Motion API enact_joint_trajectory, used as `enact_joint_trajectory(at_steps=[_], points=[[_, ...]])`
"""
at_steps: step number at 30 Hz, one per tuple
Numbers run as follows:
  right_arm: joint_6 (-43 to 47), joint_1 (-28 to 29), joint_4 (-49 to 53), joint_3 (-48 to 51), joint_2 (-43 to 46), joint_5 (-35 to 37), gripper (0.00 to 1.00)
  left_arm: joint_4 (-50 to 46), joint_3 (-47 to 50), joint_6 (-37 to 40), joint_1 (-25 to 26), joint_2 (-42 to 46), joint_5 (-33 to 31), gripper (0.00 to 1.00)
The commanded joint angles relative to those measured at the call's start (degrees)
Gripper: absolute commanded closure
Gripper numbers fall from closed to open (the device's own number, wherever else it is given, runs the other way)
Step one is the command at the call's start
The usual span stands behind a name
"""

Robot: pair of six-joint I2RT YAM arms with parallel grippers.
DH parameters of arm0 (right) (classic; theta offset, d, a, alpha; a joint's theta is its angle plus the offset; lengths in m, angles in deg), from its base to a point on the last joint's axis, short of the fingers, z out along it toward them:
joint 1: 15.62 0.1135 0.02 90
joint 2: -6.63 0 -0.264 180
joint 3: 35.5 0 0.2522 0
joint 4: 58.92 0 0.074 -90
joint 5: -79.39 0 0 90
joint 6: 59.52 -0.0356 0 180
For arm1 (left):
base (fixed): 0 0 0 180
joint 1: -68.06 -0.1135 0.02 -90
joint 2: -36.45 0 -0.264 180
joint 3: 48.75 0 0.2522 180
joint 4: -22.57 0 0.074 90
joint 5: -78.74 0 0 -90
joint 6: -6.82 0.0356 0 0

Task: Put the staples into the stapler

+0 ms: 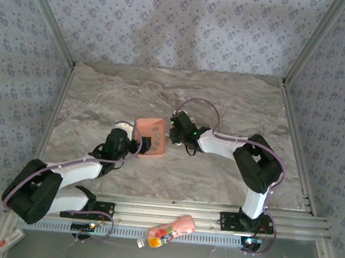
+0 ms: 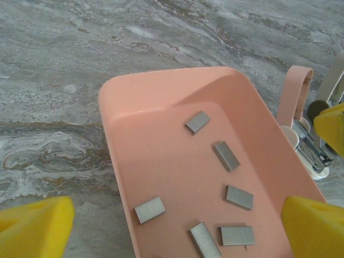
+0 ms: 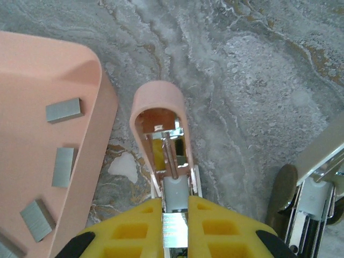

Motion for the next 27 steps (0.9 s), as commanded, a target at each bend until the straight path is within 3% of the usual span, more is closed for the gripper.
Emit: enact_joint_trajectory(at_steps=[1, 27], points=[[0.8, -0.4, 1.4, -2.1, -1.4, 0.9, 0.85, 0.3, -0.9, 0.6, 0.3, -0.7, -1.0, 0.02], [0.6, -0.3, 4.2, -1.5, -2.2, 0.8, 0.86, 0.3, -1.4, 0.6, 0.3, -1.5, -0.7, 0.02]])
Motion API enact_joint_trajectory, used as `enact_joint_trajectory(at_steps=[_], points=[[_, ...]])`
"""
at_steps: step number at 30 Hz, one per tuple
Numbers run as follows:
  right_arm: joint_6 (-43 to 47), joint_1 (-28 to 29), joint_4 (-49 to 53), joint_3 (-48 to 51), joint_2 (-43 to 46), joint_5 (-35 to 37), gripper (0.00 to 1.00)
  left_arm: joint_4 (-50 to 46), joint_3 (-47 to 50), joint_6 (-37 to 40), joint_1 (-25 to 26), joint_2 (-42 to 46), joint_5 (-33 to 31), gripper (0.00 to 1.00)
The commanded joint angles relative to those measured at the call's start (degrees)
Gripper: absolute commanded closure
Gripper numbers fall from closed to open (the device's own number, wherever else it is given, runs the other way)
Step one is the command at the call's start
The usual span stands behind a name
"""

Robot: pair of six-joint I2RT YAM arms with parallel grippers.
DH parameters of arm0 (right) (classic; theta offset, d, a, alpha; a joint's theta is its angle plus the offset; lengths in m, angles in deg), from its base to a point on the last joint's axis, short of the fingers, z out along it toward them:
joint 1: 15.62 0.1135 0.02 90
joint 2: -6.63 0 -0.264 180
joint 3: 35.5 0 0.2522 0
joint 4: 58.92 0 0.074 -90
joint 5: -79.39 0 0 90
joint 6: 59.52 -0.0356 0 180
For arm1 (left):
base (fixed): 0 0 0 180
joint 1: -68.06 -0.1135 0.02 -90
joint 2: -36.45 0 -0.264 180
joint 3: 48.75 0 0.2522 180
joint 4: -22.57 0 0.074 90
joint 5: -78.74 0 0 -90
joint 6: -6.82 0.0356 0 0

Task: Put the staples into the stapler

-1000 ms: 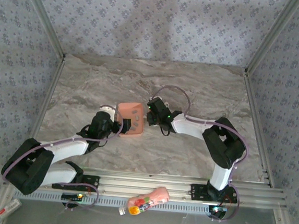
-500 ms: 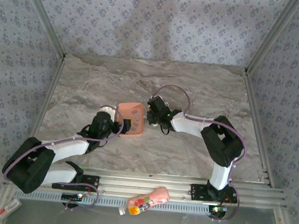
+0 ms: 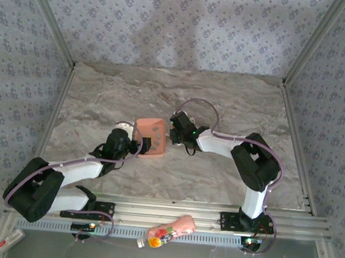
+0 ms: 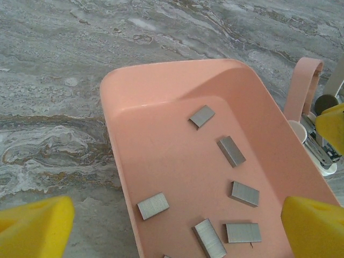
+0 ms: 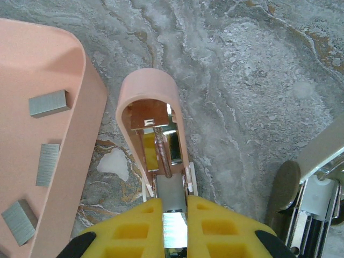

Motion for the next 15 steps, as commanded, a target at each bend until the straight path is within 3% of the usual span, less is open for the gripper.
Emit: enact_joint_trajectory(at_steps=[1, 15], points=[[0.6, 0.0, 3.3, -1.0, -0.7, 0.8, 0.86, 0.3, -1.4, 0.6, 0.3, -0.4, -0.5, 0.02], [0.6, 0.3, 5.6, -0.3, 0.0, 0.6, 0.87, 0.2, -1.5, 0.4, 0.3, -0.4, -0.3, 0.02]])
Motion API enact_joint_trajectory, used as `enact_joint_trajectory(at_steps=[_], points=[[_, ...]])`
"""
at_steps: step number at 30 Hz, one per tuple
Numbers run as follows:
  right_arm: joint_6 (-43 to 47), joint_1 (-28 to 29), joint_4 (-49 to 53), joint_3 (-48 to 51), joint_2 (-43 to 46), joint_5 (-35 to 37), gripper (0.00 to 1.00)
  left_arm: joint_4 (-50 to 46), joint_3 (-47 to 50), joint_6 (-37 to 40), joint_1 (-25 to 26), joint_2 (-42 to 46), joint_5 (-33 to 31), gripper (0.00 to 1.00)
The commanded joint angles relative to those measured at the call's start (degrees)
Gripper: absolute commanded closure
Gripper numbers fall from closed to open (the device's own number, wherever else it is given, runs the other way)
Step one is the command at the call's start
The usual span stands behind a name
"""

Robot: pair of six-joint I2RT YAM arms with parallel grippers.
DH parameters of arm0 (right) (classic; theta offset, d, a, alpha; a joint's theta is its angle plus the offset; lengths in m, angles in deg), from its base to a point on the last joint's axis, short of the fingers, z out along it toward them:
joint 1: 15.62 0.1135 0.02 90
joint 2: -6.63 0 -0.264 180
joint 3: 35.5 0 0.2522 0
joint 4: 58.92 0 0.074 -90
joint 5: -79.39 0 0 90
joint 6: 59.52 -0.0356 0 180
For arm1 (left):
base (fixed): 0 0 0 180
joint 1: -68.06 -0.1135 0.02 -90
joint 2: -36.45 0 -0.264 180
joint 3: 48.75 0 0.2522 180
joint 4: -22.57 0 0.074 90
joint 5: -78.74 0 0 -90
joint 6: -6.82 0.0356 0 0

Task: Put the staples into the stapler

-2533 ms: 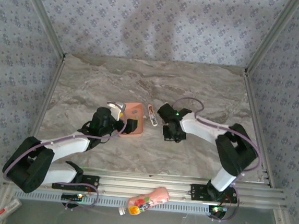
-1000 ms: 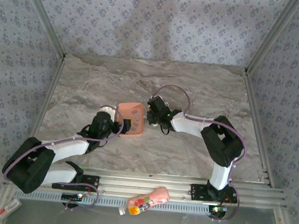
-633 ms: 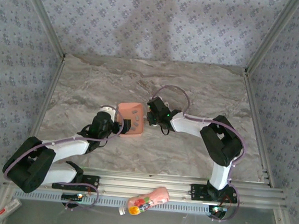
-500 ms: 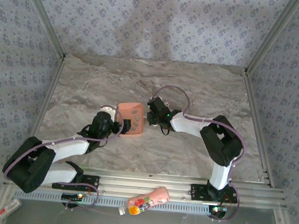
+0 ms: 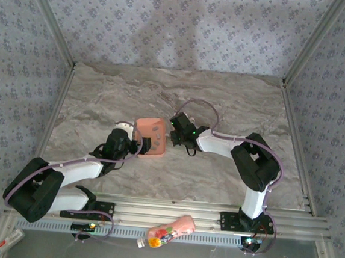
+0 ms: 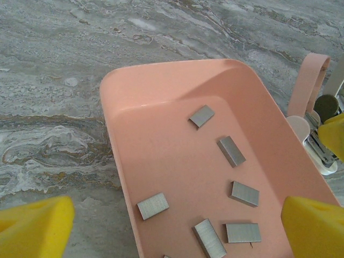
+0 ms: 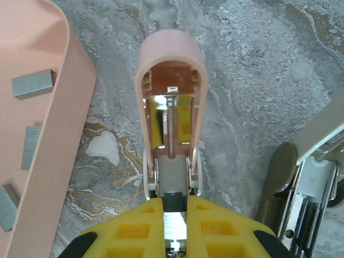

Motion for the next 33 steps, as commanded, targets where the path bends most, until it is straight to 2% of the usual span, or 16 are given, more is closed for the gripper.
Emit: enact_joint_trajectory(at_steps=[1, 6, 16, 21, 33], points=[[0.5, 0.2, 3.1, -0.3, 0.0, 0.4, 0.87, 0.1, -1.5, 0.4, 0.3, -0.3, -0.3, 0.02], [-1.6, 0.1, 5.4, -1.6, 0.1, -2.7, 0.87, 0.0, -1.6, 0.4, 0.3, -0.5, -0.2, 0.02], [-6.5, -2.1, 17.7, -11.1, -4.6, -7.4, 0.86, -0.4, -1.8, 0.5, 0.3, -0.4, 0.0, 0.02], [-7.9, -3.0, 19.7, -12.3, -6.5, -9.4, 0.86, -0.5, -1.7, 0.7, 0.3, -0.3, -0.1, 0.01], [-8.8, -3.6, 23.6, -14.4, -8.3, -9.5, 0.86, -0.7, -2.0, 0.7, 0.3, -0.4, -0.2, 0.02]])
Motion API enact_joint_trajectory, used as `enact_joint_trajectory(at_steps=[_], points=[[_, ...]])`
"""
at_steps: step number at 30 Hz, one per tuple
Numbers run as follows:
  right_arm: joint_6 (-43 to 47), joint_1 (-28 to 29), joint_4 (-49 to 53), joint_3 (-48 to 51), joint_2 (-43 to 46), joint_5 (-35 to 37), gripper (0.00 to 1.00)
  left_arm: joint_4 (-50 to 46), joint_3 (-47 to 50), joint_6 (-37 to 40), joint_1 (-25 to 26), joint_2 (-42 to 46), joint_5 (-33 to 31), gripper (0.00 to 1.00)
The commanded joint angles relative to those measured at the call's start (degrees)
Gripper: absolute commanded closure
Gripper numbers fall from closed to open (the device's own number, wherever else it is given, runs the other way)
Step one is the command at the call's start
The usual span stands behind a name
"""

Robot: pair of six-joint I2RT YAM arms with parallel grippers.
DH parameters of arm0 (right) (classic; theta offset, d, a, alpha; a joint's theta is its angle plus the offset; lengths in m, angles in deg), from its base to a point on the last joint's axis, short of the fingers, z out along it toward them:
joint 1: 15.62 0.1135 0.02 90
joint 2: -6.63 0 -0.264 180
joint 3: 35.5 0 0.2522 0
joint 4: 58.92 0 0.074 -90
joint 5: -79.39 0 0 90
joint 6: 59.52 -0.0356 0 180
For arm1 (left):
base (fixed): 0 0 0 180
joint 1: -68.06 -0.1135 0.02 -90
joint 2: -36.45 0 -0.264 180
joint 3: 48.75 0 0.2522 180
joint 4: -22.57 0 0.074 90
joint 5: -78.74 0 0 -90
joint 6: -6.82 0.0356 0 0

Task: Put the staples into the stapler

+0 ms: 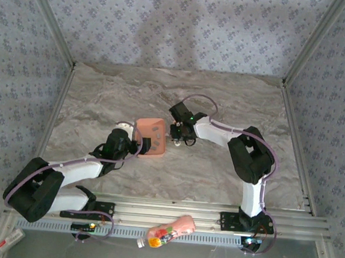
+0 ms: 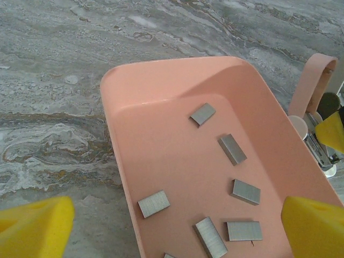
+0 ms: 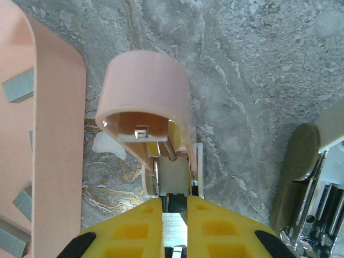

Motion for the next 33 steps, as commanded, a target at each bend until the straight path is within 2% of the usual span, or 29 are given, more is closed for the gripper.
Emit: enact_joint_trajectory(at_steps=[1, 13, 25, 33], points=[[-1.3, -0.4, 5.6, -0.8, -2.4, 0.2, 0.85, -0.4, -1.9, 0.7, 0.3, -0.4, -0.3, 0.02], [-0.8, 1.2, 11.8, -4.2, -4.0, 5.4, 0.85, -0.5, -2.3, 0.8, 0.3, -0.7, 0.0, 0.02], [-2.8, 1.6, 11.1, -4.1, -4.6, 3.3, 0.85, -0.4, -2.7, 0.9, 0.3, -1.2, 0.4, 0.02], [-2.9, 1.7, 12.1, -5.5, -4.3, 4.9, 0.75, -0.6, -2.9, 1.2, 0.3, -0.9, 0.4, 0.02]])
